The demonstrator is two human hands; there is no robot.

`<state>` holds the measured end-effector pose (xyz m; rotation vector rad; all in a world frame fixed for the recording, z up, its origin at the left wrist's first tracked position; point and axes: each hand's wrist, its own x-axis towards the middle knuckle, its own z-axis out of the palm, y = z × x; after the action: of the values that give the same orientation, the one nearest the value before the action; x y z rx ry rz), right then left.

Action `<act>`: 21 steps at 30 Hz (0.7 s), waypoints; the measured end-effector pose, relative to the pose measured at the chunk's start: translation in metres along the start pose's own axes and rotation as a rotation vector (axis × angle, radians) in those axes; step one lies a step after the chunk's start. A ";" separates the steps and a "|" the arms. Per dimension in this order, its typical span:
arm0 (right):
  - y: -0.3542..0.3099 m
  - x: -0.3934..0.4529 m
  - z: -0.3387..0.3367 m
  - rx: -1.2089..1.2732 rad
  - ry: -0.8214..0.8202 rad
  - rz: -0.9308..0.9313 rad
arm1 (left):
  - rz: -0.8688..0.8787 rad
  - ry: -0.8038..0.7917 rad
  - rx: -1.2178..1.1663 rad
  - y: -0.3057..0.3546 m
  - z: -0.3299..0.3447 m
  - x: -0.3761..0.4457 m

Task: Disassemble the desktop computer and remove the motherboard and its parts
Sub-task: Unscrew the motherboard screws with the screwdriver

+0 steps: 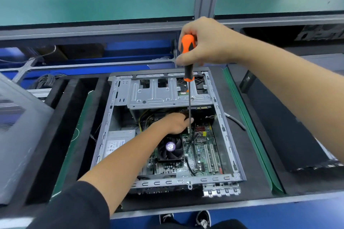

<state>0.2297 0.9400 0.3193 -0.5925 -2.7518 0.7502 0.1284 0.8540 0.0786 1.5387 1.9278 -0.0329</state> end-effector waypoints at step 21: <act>-0.076 0.052 0.065 0.251 0.023 -0.256 | 0.146 0.061 -0.134 -0.078 -0.050 -0.126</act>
<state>0.1386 0.8752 0.3104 -0.1926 -2.5870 0.9944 0.0478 0.7427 0.1521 1.6016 1.8191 0.2046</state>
